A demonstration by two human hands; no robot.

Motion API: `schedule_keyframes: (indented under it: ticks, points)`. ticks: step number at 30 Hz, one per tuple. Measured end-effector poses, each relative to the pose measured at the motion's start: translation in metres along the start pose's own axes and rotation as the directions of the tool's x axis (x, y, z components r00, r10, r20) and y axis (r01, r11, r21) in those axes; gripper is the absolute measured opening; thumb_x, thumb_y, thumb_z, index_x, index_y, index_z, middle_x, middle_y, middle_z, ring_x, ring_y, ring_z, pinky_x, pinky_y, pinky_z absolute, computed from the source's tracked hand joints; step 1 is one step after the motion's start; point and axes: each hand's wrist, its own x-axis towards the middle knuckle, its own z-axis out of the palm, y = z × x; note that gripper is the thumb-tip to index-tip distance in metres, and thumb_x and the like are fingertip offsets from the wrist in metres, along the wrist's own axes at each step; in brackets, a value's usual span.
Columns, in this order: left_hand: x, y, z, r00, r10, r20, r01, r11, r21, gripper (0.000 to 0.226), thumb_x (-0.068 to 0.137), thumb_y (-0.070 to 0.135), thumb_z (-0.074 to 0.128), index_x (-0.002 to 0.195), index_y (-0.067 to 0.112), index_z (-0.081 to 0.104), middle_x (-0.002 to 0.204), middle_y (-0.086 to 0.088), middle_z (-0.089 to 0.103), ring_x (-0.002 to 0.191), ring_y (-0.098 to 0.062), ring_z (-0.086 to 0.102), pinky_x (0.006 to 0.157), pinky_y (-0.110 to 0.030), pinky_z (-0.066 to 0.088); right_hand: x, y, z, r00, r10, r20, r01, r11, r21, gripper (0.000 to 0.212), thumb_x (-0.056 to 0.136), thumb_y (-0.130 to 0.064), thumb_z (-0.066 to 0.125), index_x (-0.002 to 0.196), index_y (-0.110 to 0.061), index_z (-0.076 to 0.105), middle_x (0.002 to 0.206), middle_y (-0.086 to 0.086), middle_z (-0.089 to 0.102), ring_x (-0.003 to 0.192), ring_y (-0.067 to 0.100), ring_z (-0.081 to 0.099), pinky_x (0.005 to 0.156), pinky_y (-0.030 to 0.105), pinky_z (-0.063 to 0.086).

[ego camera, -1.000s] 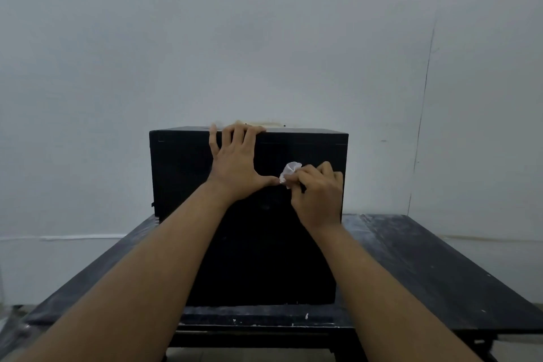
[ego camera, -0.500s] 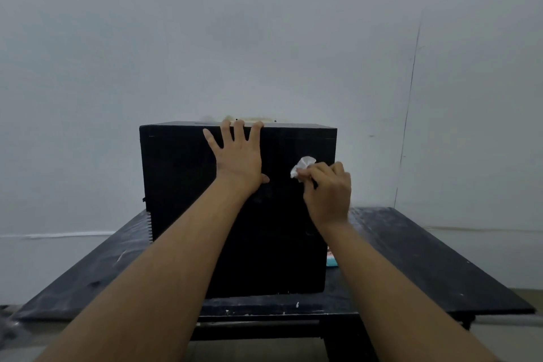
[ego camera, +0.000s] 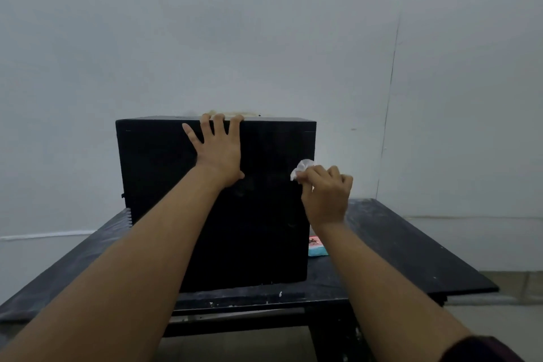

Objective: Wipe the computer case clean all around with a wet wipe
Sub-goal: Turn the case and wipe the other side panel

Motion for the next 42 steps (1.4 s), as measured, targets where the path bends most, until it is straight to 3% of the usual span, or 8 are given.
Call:
schedule_keyframes:
  ticks: [3,8,14,23,28,32,37,42]
  points:
    - [0.000,-0.002,0.002,1.000,0.001,0.003,-0.001,1.000,-0.015,0.130,0.066,0.039,0.100,0.158,0.032,0.009,0.161,-0.015,0.010,0.157,-0.044,-0.004,0.115,-0.078,-0.012,0.031,0.007,-0.007,0.995,-0.086,0.056,0.089,0.995,-0.056,0.009,0.094,-0.024,0.078,0.088,-0.030,0.081,0.093,-0.010,0.078,0.083,0.020,0.057,0.079,0.037,0.030]
    - [0.000,-0.002,0.003,1.000,0.000,-0.024,-0.001,0.999,-0.054,0.128,0.065,0.036,0.100,0.157,0.033,0.012,0.160,-0.013,0.011,0.156,-0.042,-0.004,0.112,-0.074,-0.020,0.113,-0.003,-0.019,0.995,0.096,0.022,-0.098,0.990,0.100,0.004,0.090,-0.036,0.082,0.087,-0.036,0.080,0.089,-0.017,0.075,0.089,0.010,0.050,0.083,0.034,0.029]
    - [-0.005,-0.010,0.005,0.998,0.027,-0.065,-0.034,0.993,-0.116,0.126,0.064,0.032,0.101,0.158,0.036,0.017,0.159,-0.009,0.014,0.157,-0.038,-0.005,0.114,-0.070,-0.023,0.023,0.008,0.000,0.985,0.172,-0.028,-0.166,0.976,0.140,0.007,0.088,-0.020,0.086,0.090,-0.021,0.080,0.085,-0.003,0.074,0.081,0.021,0.058,0.073,0.039,0.047]
    - [-0.002,-0.008,0.008,0.996,0.023,-0.082,-0.034,0.991,-0.131,0.128,0.061,0.031,0.102,0.157,0.037,0.018,0.157,-0.009,0.015,0.157,-0.038,-0.004,0.111,-0.068,-0.025,-0.004,0.006,0.005,0.993,-0.041,0.108,0.042,0.999,-0.014,0.013,0.086,-0.018,0.086,0.085,-0.030,0.082,0.087,-0.010,0.077,0.080,0.021,0.054,0.072,0.038,0.040]
    - [-0.004,-0.009,0.008,0.997,0.023,-0.079,-0.033,0.990,-0.135,0.129,0.060,0.032,0.103,0.159,0.037,0.019,0.158,-0.009,0.016,0.157,-0.038,-0.004,0.113,-0.068,-0.024,0.077,-0.015,-0.003,0.986,0.164,-0.011,-0.160,0.974,0.162,0.015,0.087,-0.024,0.086,0.101,-0.027,0.083,0.095,-0.010,0.077,0.092,0.015,0.050,0.082,0.039,0.047]
    - [-0.006,-0.008,0.007,0.996,0.032,-0.082,-0.042,0.991,-0.125,0.129,0.061,0.033,0.102,0.160,0.036,0.019,0.158,-0.010,0.016,0.157,-0.038,-0.002,0.114,-0.070,-0.022,0.040,-0.013,0.007,0.996,0.090,0.002,-0.090,0.990,0.105,0.010,0.090,-0.014,0.079,0.089,-0.022,0.084,0.087,-0.004,0.076,0.084,0.022,0.055,0.068,0.045,0.052]
    - [-0.005,-0.007,0.006,0.997,0.024,-0.079,-0.032,0.994,-0.104,0.130,0.063,0.035,0.101,0.160,0.037,0.016,0.158,-0.010,0.015,0.157,-0.038,-0.002,0.115,-0.070,-0.021,-0.055,-0.007,0.014,0.983,-0.077,0.166,0.065,0.995,0.081,0.010,0.092,-0.018,0.080,0.085,-0.025,0.083,0.089,-0.006,0.072,0.081,0.017,0.053,0.068,0.030,0.036]
    - [-0.004,-0.006,0.007,0.996,0.021,-0.091,-0.031,0.994,-0.108,0.129,0.063,0.034,0.101,0.160,0.036,0.015,0.159,-0.010,0.014,0.157,-0.038,-0.004,0.112,-0.067,-0.024,-0.003,-0.013,0.012,0.979,-0.171,0.115,0.173,0.985,-0.010,0.014,0.093,-0.025,0.073,0.082,-0.030,0.082,0.084,-0.009,0.069,0.080,0.023,0.051,0.068,0.035,0.035]
